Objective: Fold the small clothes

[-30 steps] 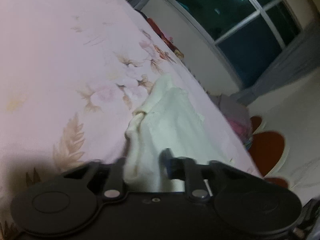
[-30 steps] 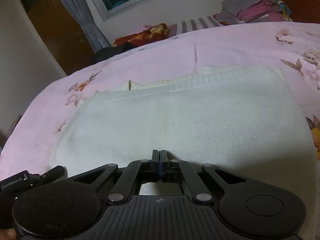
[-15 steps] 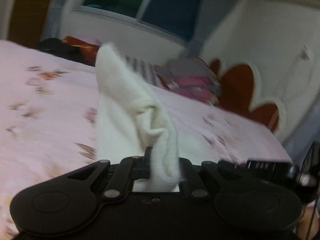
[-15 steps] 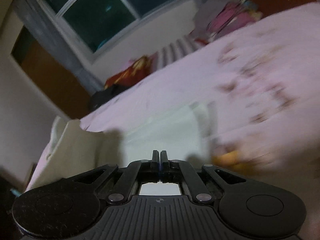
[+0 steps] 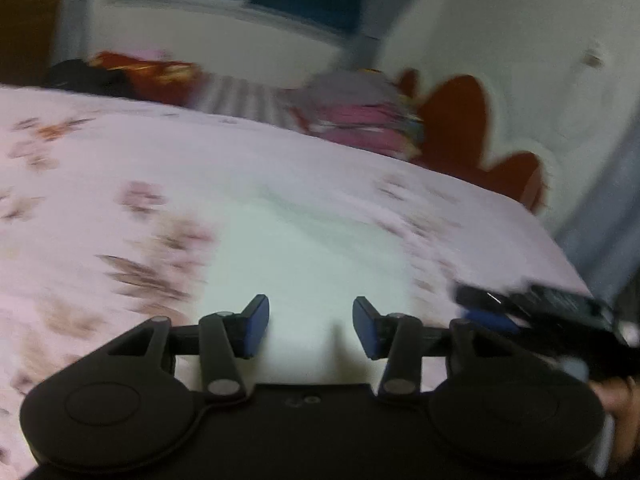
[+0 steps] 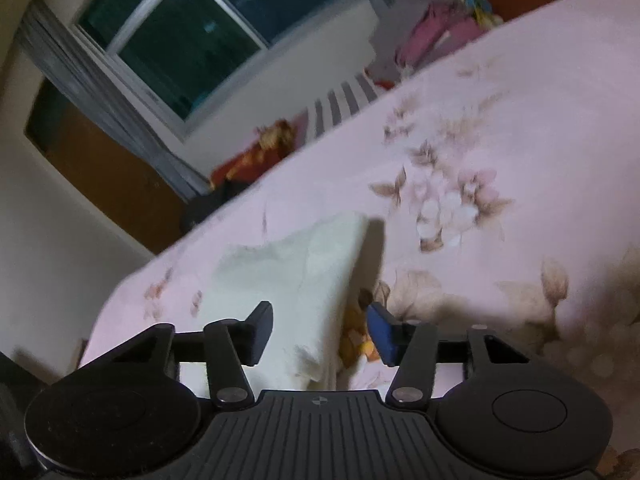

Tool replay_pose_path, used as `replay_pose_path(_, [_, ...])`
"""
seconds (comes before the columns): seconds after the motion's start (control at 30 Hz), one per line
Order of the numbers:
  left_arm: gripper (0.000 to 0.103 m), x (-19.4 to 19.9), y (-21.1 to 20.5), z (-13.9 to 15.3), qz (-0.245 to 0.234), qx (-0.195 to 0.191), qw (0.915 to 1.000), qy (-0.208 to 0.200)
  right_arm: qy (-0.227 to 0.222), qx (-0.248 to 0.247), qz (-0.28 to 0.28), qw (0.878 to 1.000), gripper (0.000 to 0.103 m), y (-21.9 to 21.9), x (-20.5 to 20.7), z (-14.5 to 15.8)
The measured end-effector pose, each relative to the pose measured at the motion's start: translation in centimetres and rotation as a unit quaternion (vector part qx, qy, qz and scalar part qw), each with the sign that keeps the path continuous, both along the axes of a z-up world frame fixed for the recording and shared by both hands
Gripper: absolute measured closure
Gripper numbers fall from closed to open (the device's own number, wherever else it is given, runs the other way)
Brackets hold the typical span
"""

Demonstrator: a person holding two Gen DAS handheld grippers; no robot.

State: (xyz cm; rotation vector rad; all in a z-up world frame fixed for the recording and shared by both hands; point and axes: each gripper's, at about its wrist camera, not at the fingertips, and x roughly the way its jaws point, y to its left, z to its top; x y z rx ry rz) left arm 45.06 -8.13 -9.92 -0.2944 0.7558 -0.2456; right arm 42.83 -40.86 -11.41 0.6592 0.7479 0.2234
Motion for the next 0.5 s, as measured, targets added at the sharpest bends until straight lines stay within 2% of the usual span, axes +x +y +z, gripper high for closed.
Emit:
replay_pose_path(0.13, [0.057, 2.1, 2.1, -1.1, 0.013, -0.009, 0.9996, 0.025, 0.018, 0.004, 0.016, 1.000, 0.051, 1.7, 2.4, -1.3])
replay_pose_path(0.23, [0.057, 2.1, 2.5, -2.1, 0.019, 0.003, 0.9993, 0.032, 0.030, -0.028, 0.021, 0.999, 0.051, 2.8, 4.0, -1.8])
replay_pose_path(0.37, [0.058, 2.3, 3.8, -3.4, 0.019, -0.018, 0.9987, 0.043, 0.042, -0.030, 0.031, 0.998, 0.053, 3.2, 6.1, -3.0])
replay_pose_path(0.4, [0.061, 2.4, 3.9, -3.8, 0.016, -0.021, 0.9985, 0.049, 0.044, -0.035, 0.034, 0.998, 0.058, 3.4, 6.6, -3.3])
replay_pose_path(0.43, [0.071, 2.5, 4.0, -4.5, 0.009, -0.030, 0.9979, 0.057, 0.051, -0.046, 0.042, 0.997, 0.074, 3.8, 7.2, -3.6])
replay_pose_path(0.47, [0.076, 2.4, 4.3, -5.1, 0.006, -0.046, 0.9969, 0.063, 0.053, -0.058, 0.049, 0.996, 0.080, 4.3, 7.6, -3.6])
replay_pose_path(0.5, [0.076, 2.1, 4.5, -5.7, 0.014, -0.061, 0.9959, 0.065, 0.044, -0.070, 0.056, 0.995, 0.083, 4.7, 7.8, -3.4])
